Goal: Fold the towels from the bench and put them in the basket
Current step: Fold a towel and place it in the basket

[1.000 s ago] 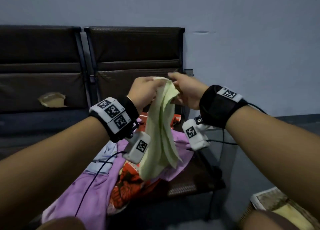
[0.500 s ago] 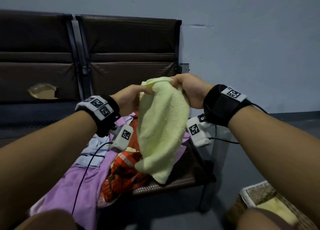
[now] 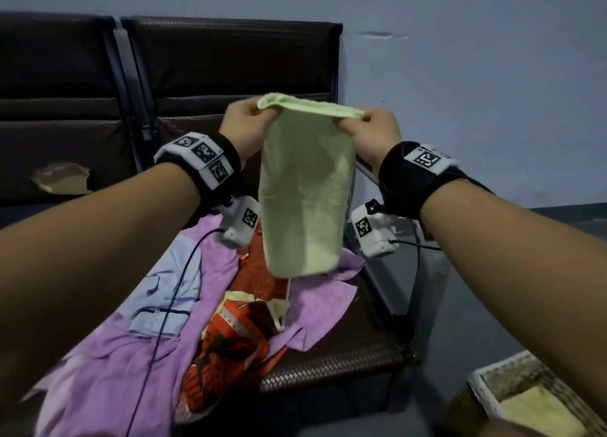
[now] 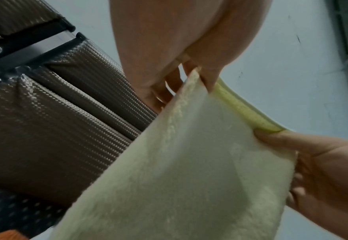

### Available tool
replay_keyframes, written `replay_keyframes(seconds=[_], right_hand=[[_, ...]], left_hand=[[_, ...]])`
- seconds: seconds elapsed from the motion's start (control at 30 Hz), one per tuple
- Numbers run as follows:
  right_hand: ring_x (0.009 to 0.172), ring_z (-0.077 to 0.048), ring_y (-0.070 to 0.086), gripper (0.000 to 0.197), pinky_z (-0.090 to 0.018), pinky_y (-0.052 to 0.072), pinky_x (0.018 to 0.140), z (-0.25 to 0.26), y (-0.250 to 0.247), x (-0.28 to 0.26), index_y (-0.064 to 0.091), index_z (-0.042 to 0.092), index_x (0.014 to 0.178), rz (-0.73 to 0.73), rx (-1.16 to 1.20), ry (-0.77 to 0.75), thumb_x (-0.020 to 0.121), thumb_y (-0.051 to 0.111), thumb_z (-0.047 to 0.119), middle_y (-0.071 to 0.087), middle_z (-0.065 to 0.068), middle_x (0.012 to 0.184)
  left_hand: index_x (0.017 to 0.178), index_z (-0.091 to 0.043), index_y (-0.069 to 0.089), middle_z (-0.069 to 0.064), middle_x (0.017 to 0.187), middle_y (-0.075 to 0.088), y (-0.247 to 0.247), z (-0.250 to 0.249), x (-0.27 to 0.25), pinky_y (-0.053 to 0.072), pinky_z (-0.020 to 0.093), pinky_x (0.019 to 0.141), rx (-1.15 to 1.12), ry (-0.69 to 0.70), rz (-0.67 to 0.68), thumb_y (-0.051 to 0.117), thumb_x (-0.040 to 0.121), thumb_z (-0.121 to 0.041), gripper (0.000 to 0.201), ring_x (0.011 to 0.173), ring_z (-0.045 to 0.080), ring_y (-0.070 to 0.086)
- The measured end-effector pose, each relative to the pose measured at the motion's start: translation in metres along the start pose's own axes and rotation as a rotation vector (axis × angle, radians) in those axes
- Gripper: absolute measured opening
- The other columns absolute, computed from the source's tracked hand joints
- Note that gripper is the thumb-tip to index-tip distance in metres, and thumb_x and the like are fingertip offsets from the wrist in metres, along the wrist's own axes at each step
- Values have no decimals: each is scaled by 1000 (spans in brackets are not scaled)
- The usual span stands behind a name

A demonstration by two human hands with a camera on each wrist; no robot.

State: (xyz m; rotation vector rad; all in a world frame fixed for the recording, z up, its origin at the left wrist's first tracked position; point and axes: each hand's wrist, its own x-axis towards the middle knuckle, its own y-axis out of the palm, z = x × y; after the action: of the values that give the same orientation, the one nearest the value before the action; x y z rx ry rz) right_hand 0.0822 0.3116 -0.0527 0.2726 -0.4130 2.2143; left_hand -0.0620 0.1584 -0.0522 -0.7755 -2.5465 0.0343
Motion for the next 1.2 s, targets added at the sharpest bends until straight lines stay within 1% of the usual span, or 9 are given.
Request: replay_keyframes(seconds=[0.17, 0.27, 0.47, 0.63, 0.73, 0.93, 1.03, 1.13, 1.2], right_hand=[[81, -26, 65, 13, -42, 54, 75, -13, -6, -9, 72, 20, 80, 84, -19, 1, 78, 65, 32, 68, -7, 83], [90, -26, 71, 11, -41, 57, 84, -46, -14, -30, 73, 22, 76, 245, -154, 76, 83, 68, 30, 73, -1, 84], [68, -18, 64, 15, -28, 55, 63, -122, -28, -94, 74, 9, 87, 723, -483, 293, 92, 71, 23, 67, -3, 72], [75, -20, 71, 10, -30, 62, 69, -148, -24, -129, 69, 1, 95, 969, -343, 678, 92, 69, 11, 73, -12, 86], [78, -21, 70, 6, -31, 60, 73, -151, -20, -120, 69, 7, 86, 867, -281, 679, 91, 69, 10, 73, -11, 85], [82, -18, 70, 13, -31, 58, 65, -170, 12, -81, 69, 5, 101, 449, -168, 619, 92, 69, 14, 73, -11, 100], [77, -20, 72, 18, -39, 64, 68, -186, 32, -68, 69, 6, 101, 285, -259, 582, 91, 71, 20, 72, -9, 92], [81, -23, 73, 24, -40, 63, 74, -205, 42, -62, 71, 6, 103, 226, -319, 535, 90, 70, 26, 74, -9, 96], [71, -21, 67, 20, -31, 58, 58, -210, 46, -62, 70, 8, 99, 243, -324, 517, 90, 68, 26, 70, -10, 92]], left_hand=[[111, -13, 72, 4, 102, 74, -13, 11, -16, 55, 34, 87, -109, -46, 128, 64, 95, -10, 18, 92, 15, 69], [102, -11, 75, 8, 94, 75, -17, 40, -55, 57, 35, 85, -115, -236, 272, 66, 92, -9, 13, 83, 19, 70], [106, 6, 68, 27, 105, 68, -19, 102, -130, 53, 44, 91, 143, -631, 620, 56, 100, -25, 34, 92, 32, 65], [85, -7, 69, 12, 70, 66, -14, 121, -149, 53, 28, 55, 346, -786, 822, 62, 97, -28, 26, 56, 23, 61], [86, -7, 69, 6, 63, 62, -10, 128, -139, 50, 26, 52, 320, -785, 745, 62, 97, -28, 25, 52, 20, 56], [106, -6, 68, 7, 98, 70, 5, 162, -101, 55, 28, 61, 256, -653, 426, 57, 100, -33, 30, 80, 18, 67], [78, -19, 65, -2, 74, 61, 13, 183, -85, 44, 16, 43, 412, -545, 278, 59, 97, -41, 30, 61, 8, 57], [72, -17, 65, -2, 66, 63, 19, 207, -77, 45, 21, 55, 442, -516, 218, 58, 97, -43, 37, 57, 9, 56], [72, -15, 66, -1, 59, 66, 21, 219, -77, 48, 25, 64, 385, -554, 228, 58, 98, -41, 37, 55, 11, 59]])
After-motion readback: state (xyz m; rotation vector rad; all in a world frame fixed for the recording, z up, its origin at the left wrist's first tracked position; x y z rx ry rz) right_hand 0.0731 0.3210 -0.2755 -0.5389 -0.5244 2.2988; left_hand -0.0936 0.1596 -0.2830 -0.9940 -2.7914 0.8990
